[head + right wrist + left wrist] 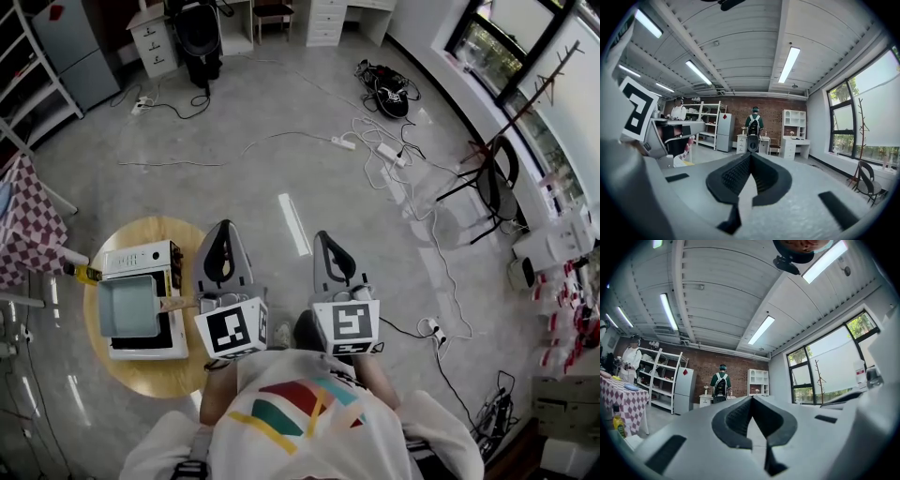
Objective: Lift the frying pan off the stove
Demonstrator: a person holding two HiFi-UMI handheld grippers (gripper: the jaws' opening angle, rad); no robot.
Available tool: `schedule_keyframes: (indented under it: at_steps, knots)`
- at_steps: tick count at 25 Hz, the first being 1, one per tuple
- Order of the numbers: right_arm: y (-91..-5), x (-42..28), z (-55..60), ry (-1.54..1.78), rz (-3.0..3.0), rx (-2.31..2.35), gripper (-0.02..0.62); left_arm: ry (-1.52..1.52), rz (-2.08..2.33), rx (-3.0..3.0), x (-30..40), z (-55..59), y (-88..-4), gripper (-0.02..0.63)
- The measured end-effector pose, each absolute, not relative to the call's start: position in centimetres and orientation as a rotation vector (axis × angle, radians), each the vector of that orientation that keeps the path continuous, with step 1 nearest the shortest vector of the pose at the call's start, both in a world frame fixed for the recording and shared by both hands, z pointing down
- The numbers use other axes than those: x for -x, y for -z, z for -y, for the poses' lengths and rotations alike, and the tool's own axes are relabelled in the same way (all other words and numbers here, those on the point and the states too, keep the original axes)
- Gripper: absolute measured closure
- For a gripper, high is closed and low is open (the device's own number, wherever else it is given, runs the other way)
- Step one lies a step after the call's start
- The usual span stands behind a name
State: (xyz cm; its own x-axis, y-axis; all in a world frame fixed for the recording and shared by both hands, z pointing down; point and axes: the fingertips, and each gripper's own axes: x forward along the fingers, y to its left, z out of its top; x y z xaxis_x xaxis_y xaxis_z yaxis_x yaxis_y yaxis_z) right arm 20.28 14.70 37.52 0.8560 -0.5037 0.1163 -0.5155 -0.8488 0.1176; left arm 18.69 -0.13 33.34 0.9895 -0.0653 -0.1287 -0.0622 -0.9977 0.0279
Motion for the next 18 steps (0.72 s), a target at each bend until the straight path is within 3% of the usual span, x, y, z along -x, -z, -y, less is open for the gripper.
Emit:
schedule_keyframes:
  at_steps: [18]
  knots:
    - [-34.1,-27.5,-9.0,-0.013,1.158,-2.738,0.601,0.199,0.373,-3.106,-24.5,4.2,-31.8,0.601]
